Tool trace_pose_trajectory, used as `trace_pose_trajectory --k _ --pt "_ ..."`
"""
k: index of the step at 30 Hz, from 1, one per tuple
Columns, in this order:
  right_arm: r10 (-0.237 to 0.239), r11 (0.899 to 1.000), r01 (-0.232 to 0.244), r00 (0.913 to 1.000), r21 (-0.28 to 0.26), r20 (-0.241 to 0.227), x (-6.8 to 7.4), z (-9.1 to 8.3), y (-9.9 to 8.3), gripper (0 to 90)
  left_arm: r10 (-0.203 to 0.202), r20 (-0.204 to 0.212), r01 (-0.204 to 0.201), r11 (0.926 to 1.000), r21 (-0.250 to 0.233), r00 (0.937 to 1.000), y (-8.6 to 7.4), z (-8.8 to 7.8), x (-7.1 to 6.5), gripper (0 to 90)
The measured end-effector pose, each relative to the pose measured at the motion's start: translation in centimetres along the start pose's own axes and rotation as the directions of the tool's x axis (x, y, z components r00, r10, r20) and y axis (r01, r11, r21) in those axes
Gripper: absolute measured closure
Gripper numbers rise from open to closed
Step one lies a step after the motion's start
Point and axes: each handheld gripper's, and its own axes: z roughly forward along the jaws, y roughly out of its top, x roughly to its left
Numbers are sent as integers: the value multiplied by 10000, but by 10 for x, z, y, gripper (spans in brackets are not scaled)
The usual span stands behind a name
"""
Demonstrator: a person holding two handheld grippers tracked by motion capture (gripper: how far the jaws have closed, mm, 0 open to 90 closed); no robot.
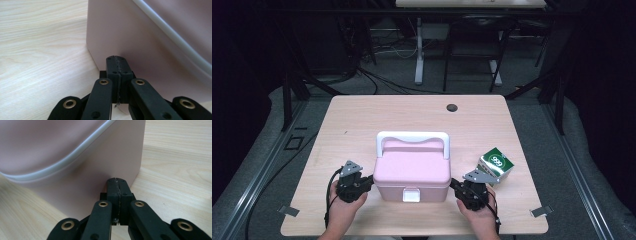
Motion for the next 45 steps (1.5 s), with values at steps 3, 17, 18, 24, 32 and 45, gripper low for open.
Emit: trace_pose_trajectory --k 3,17,18,24,32,45 --pt "51 10000 -50 10000 -29 44 -2 -3 -2 900 95 10 -95 10000 3 10000 -1 0 -5 900" --pt "-186 9996 191 9995 -195 268 2 -16 -13 900 211 246 -215 9996 162 9995 -10 -6 -15 900" --pt "-179 9996 187 9993 -225 317 2 -16 -13 900 280 251 -286 9994 219 9993 -12 -6 -15 900" --pt "-137 9996 143 9996 -255 240 2 -17 -15 900 322 256 -328 9991 255 9992 -14 -8 -17 900" --pt "-94 9995 96 9999 -299 42 -2 -16 -14 900 343 262 -351 9989 315 9991 -14 -8 -13 842" --pt "-671 9957 683 9975 -619 217 -11 -23 -6 638 539 376 -536 9985 -88 9978 -3 -19 -2 617"
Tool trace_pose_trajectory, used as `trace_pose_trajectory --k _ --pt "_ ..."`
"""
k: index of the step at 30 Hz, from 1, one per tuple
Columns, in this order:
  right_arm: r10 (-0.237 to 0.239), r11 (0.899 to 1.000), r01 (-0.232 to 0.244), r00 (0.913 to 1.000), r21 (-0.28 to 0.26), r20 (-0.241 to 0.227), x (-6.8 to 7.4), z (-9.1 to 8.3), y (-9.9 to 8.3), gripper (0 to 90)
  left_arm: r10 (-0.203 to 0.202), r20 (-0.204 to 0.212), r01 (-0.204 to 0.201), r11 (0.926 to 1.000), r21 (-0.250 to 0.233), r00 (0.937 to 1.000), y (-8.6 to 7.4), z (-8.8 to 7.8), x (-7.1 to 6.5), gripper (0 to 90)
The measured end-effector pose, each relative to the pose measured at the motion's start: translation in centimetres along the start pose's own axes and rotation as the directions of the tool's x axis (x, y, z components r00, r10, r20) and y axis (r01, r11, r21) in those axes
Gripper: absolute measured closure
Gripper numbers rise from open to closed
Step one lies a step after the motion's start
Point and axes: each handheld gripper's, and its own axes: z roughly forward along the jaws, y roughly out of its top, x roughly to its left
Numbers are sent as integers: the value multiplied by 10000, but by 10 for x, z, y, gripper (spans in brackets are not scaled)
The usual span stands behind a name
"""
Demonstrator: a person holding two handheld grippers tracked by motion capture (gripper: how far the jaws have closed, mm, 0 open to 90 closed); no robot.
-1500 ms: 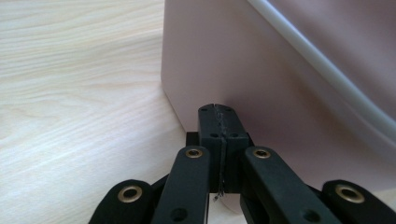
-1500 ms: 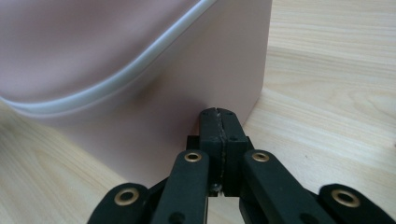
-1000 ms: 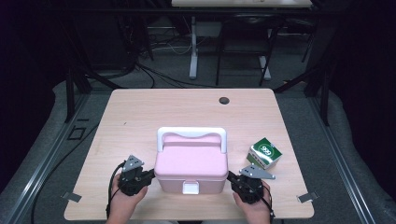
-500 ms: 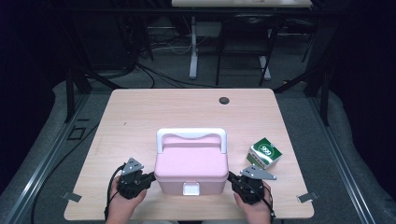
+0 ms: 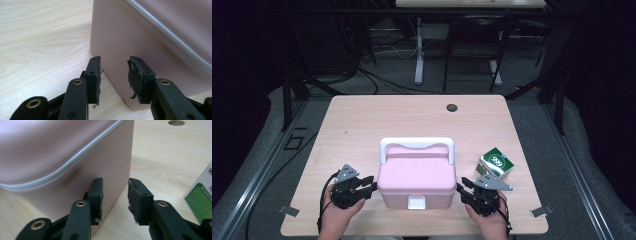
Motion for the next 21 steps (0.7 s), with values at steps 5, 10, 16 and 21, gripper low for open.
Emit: trace_pose_trajectory --k 5,10,16,21 --pt "-202 9998 203 9998 -88 69 -4 -4 9 588 71 77 -70 9999 -99 9999 8 -8 3 607" --pt "-161 9994 165 9998 -301 125 -9 -7 18 565 263 97 -261 9995 -191 9996 15 -14 4 584" --pt "22 9999 -28 9988 -110 -491 -14 -12 37 571 594 -113 -596 9981 -171 9982 32 -22 5 507" --pt "171 9995 -185 9982 -240 -582 -14 -14 50 573 979 75 -975 9944 -419 9952 42 -27 5 469"
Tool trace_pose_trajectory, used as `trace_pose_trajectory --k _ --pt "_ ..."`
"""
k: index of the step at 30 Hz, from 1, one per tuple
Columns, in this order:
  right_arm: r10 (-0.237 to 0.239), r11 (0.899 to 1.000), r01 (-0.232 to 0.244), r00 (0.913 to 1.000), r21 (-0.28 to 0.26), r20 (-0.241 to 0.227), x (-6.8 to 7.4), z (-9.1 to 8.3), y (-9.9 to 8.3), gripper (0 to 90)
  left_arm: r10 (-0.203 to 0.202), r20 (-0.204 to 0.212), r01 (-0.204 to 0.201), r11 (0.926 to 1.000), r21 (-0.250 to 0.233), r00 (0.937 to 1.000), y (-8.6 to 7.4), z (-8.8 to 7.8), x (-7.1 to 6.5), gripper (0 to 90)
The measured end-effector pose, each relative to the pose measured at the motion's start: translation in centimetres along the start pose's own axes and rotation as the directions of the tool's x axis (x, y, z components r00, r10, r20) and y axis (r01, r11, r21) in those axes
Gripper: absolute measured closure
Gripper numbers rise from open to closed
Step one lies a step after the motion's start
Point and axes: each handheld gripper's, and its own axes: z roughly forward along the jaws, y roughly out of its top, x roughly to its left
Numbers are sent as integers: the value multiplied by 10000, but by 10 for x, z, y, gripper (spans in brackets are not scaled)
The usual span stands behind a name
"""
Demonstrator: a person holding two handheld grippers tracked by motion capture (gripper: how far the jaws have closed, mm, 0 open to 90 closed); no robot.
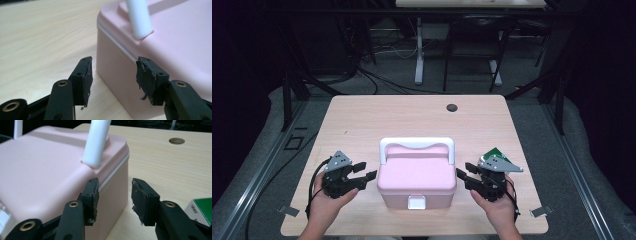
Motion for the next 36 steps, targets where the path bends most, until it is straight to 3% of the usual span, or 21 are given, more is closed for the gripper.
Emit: trace_pose_trajectory --k 1,2,3,4,5,7,8,9,12,15,17,25,29,36 --pt "-9 10000 8 9997 -47 -234 0 0 2 573 -53 -71 53 10000 47 10000 2 -1 0 469" --pt "-94 10000 94 9999 -33 50 1 -1 4 573 -61 25 60 9999 94 10000 4 -2 1 474" --pt "-90 9998 88 9999 -188 -116 1 0 6 573 -173 197 170 9998 118 9997 5 -3 1 480" --pt "-127 9999 127 9998 -1 172 2 -1 8 573 -327 259 325 9994 74 9991 7 -4 2 483" --pt "-127 9999 127 9998 -1 172 2 -1 8 573 -327 259 325 9994 74 9991 7 -4 2 482" --pt "-118 9999 117 9999 -31 -22 2 -1 12 574 -433 306 429 9990 130 9986 12 -6 2 480" --pt "-82 9999 74 9973 -111 -731 0 -1 14 574 -505 389 503 9987 72 9980 15 -7 2 480" --pt "-64 9999 60 9994 -141 -346 1 -1 16 574 -592 475 590 9982 50 9971 18 -8 2 467" --pt "-55 9995 40 9988 -316 -485 1 -4 22 572 -1021 913 1027 9947 -24 9906 27 -9 0 425" --pt "-32 9988 5 9984 -482 -567 2 -5 24 569 -1002 1002 1009 9949 -10 9899 30 -8 -1 402" --pt "52 9985 -107 9946 -531 -1037 2 -4 27 561 -983 1148 989 9951 6 9885 32 -6 -2 396" --pt "-93 9993 44 9908 -367 -1350 4 11 28 560 -706 1595 719 9974 -25 9847 38 8 -7 390" --pt "-112 9986 35 9892 -528 -1460 5 17 30 584 -498 1586 523 9986 -115 9861 41 13 -8 502" --pt "-62 9980 -33 9890 -639 -1476 3 21 31 649 -330 1144 359 9991 -231 9929 41 17 -9 579"
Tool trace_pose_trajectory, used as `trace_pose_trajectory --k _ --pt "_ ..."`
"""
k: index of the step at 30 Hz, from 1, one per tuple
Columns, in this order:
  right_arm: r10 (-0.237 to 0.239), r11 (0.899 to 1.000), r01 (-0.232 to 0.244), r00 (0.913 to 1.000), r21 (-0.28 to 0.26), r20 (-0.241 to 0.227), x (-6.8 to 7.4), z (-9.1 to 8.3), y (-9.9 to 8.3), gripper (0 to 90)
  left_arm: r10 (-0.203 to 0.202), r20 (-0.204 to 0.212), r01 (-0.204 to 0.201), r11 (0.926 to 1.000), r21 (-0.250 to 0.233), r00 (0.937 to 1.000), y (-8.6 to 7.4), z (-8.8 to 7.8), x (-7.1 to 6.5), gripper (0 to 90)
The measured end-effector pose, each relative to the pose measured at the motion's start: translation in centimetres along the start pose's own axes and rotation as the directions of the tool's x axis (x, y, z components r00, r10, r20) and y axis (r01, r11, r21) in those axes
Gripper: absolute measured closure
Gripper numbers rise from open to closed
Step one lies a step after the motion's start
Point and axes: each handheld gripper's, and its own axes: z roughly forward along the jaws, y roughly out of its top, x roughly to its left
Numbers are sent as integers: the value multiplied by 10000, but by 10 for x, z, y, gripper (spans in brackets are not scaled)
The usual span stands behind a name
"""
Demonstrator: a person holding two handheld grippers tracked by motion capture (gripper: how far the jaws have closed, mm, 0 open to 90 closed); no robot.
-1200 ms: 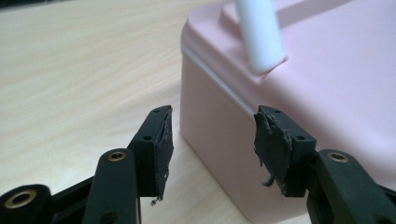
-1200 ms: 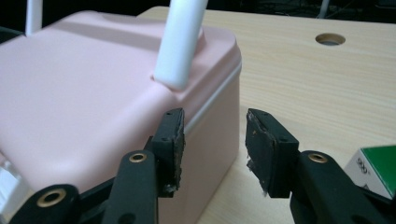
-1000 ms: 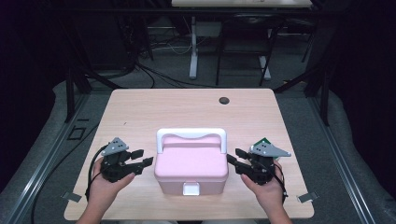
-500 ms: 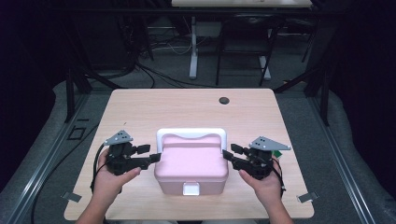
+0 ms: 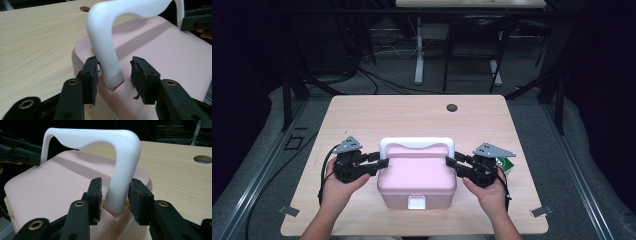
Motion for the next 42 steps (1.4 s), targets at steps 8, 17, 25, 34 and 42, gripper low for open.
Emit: trace_pose_trajectory --k 8,17,25,34,42 --pt "-190 9994 192 9998 -291 95 0 -1 -3 689 397 -441 -411 9987 -308 9982 -3 1 -5 616" --pt "-850 9950 867 9957 -492 364 6 -3 -7 706 459 -463 -485 9972 -576 9979 -7 -1 -5 681" --pt "-1299 9898 1320 9907 -538 413 10 -7 -9 737 561 -339 -582 9961 -662 9979 -9 -4 -7 726" --pt "-1378 9882 1406 9893 -614 481 11 -7 -8 741 666 -428 -690 9958 -595 9969 -8 -4 -9 731" --pt "-1327 9880 1357 9902 -738 441 11 -9 -4 743 640 -345 -661 9958 -629 9974 -1 -8 -7 731"
